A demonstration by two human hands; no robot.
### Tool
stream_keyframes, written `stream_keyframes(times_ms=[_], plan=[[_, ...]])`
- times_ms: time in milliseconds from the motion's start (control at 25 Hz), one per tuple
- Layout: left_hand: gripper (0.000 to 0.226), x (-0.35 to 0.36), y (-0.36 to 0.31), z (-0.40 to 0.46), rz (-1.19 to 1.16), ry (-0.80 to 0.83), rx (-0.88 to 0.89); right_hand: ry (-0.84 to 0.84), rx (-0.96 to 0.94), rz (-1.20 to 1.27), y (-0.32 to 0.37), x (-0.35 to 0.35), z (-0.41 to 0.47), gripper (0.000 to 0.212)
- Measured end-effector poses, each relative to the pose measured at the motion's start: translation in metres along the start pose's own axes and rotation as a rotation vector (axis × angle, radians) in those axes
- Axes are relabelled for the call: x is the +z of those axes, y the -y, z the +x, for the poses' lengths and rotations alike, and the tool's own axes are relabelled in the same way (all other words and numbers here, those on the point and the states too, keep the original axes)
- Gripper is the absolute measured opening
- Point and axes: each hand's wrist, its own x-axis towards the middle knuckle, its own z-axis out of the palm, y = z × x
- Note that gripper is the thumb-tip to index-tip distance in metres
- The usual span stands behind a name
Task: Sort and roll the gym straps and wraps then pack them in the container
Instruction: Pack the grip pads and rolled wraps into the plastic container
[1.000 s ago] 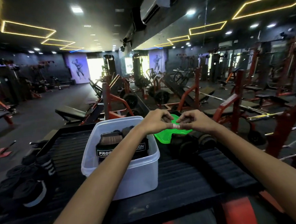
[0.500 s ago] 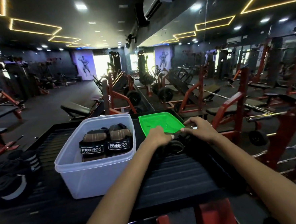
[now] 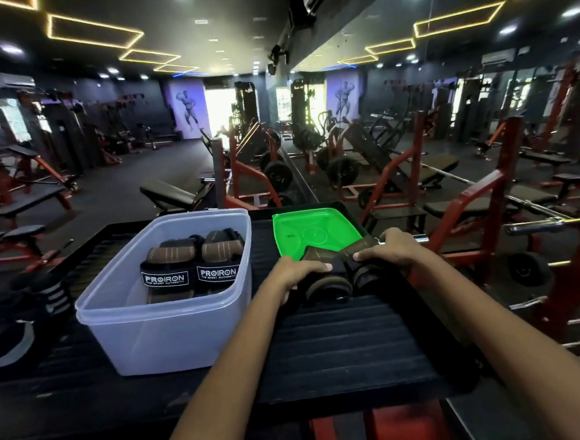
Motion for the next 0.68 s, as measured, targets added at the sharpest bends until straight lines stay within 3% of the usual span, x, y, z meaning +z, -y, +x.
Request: stream_keyframes(times_ms=[80,200,280,480,560,680], plan=[[0.046,-0.003,-0.005,-0.003,-0.028,0.05,-0.023,0.089,0.007,0.044,-0.001,-0.005,0.001,0.069],[0.066,-0.003,-0.014,-0.006,0.031,0.181,-0.044,0.239,-0.057,0.132,-0.004,-0.012,0.001,0.051],[0.058,-0.002,-0.023,-0.014,0.093,0.249,-0.03,0.32,-0.128,0.164,0.0,-0.016,-0.002,0.047],[0.035,-0.001,-0.04,-0.035,0.203,0.16,0.068,0.416,-0.222,0.198,0.011,-0.027,-0.018,0.031],[0.043,-0.015,-0.049,-0.038,0.16,0.135,0.11,0.409,-0.251,0.341,0.017,-0.038,-0.024,0.025],[0.072,-0.047,-0.071,-0.042,0.122,0.084,0.207,0.341,-0.333,0.525,0.042,-0.055,-0.034,0.026]])
